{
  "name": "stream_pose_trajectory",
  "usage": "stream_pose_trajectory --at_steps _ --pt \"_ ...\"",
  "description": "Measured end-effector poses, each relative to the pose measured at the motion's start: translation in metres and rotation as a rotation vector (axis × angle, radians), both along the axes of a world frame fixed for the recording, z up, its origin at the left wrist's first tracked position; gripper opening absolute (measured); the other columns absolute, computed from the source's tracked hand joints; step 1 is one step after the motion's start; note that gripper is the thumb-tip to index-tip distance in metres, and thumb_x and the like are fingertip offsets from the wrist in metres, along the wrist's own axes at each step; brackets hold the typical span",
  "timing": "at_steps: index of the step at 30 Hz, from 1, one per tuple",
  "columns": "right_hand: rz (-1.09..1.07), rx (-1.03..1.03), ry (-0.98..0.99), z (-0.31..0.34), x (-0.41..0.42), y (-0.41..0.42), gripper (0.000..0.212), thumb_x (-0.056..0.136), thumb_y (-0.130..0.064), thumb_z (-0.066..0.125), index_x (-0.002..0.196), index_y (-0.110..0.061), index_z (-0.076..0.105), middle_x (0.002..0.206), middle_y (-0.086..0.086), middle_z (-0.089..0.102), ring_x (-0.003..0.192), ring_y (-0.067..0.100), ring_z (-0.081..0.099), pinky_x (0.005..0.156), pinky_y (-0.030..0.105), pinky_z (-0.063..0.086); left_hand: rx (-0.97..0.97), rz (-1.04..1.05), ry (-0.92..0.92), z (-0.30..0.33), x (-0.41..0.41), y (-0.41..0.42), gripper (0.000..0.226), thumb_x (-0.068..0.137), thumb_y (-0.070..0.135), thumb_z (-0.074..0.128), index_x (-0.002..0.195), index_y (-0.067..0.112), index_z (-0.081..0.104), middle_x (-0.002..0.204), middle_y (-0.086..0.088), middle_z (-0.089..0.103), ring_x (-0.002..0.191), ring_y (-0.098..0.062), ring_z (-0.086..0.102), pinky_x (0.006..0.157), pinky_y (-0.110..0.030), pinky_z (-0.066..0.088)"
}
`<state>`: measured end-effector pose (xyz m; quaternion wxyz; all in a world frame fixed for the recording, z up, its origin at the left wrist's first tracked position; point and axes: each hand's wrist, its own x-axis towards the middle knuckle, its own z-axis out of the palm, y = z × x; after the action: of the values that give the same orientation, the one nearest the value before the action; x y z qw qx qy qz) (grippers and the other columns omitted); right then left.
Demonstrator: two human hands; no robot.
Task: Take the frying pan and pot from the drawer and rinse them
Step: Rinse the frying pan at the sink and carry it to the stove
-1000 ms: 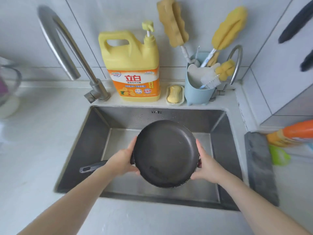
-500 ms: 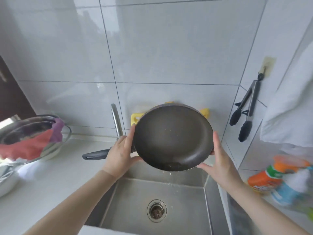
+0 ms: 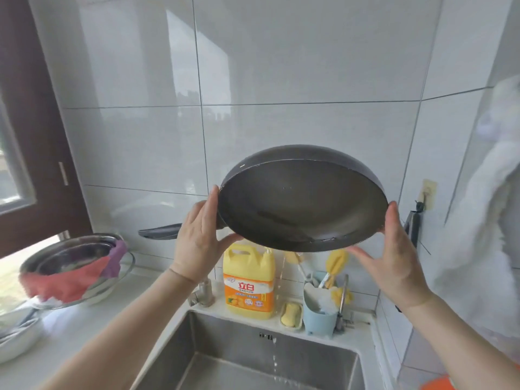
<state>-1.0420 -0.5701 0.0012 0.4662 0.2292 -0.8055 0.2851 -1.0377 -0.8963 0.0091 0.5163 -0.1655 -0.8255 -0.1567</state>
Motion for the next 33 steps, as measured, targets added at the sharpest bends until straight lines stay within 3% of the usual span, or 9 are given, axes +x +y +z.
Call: stream_pose_trajectory --at_steps 4,7,16,19,22,23,26,29,33 --pt "-0.031 0.032 0.056 0.011 -0.003 0.002 0.112 0.059 -0.007 0.091 0.142 -0.006 0.015 0.125 0.037 0.054 0.106 0.049 0.062 0.091 0.047 0.041 -0.001 0.012 0.041 0.011 0.001 0.006 0.106 0.062 0.029 0.090 0.142 0.007 0.025 0.097 -0.019 0.064 0.077 -0.034 0.067 0.069 -0.045 0.058" --pt "-0.050 0.048 0.088 0.008 -0.006 0.003 0.115 0.056 -0.007 0.092 0.142 -0.006 0.015 0.125 0.037 0.054 0.105 0.048 0.062 0.091 0.036 0.047 -0.001 0.015 0.028 0.011 -0.003 0.005 0.108 0.061 0.028 0.091 0.143 0.008 0.024 0.100 -0.020 0.064 0.080 -0.035 0.066 0.071 -0.048 0.059" --pt "-0.013 0.079 0.114 -0.001 -0.011 -0.002 0.121 0.057 -0.007 0.090 0.145 -0.011 0.007 0.128 0.035 0.051 0.114 0.027 0.045 0.102 0.024 0.027 -0.031 -0.023 -0.055 0.008 -0.025 -0.008 0.113 0.065 0.034 0.088 0.148 0.017 0.014 0.099 -0.017 0.066 0.088 -0.033 0.063 0.074 -0.048 0.059" --pt "-0.051 0.070 0.068 -0.003 -0.010 -0.003 0.123 0.058 -0.010 0.091 0.146 -0.013 0.006 0.134 0.031 0.049 0.115 0.033 0.052 0.099 0.025 0.037 -0.056 -0.061 -0.029 0.007 -0.031 -0.008 0.119 0.064 0.032 0.089 0.149 0.018 0.008 0.097 -0.015 0.067 0.088 -0.033 0.062 0.072 -0.045 0.058" --pt "-0.054 0.051 -0.062 0.000 -0.005 -0.005 0.131 0.062 -0.014 0.090 0.152 -0.032 -0.004 0.141 0.019 0.047 0.112 0.028 0.057 0.097 0.034 0.044 -0.078 -0.091 -0.061 0.006 -0.034 -0.011 0.124 0.063 0.035 0.090 0.151 0.021 0.003 0.100 -0.014 0.067 0.090 -0.031 0.062 0.071 -0.043 0.057" --pt "-0.030 0.038 -0.164 0.003 -0.002 -0.006 0.135 0.065 -0.017 0.089 0.150 -0.043 -0.012 0.141 0.011 0.047 0.110 0.019 0.056 0.096 0.028 0.044 -0.089 -0.100 -0.097 0.007 -0.035 -0.012 0.126 0.062 0.038 0.089 0.151 0.024 0.001 0.102 -0.013 0.067 0.091 -0.030 0.061 0.071 -0.042 0.057" --pt "0.053 0.015 -0.558 0.012 -0.001 -0.001 0.135 0.064 -0.024 0.091 0.145 -0.053 -0.013 0.117 -0.017 0.052 0.093 0.002 0.056 0.085 0.010 0.040 -0.079 -0.133 -0.481 0.013 -0.039 -0.013 0.134 0.064 0.039 0.089 0.152 0.037 -0.012 0.110 -0.003 0.067 0.096 -0.024 0.061 0.076 -0.040 0.054" --pt "0.211 0.047 -0.873 0.013 -0.001 0.004 0.131 0.057 -0.018 0.093 0.150 -0.050 0.005 0.095 -0.008 0.066 0.087 0.012 0.065 0.086 0.026 0.051 -0.003 -0.325 -1.117 0.014 -0.046 -0.022 0.126 0.068 0.017 0.088 0.151 0.045 -0.003 0.095 0.001 0.072 0.086 -0.016 0.069 0.081 -0.029 0.055" --pt "0.400 -0.065 -1.184 -0.015 0.006 0.001 0.106 0.068 -0.003 0.085 0.147 -0.041 0.026 0.096 0.006 0.074 0.092 0.021 0.071 0.089 0.037 0.056 -0.100 -0.407 -1.485 -0.005 -0.049 -0.037 0.097 0.074 0.018 0.081 0.146 0.048 0.023 0.087 0.002 0.072 0.078 -0.014 0.069 0.074 -0.021 0.052"
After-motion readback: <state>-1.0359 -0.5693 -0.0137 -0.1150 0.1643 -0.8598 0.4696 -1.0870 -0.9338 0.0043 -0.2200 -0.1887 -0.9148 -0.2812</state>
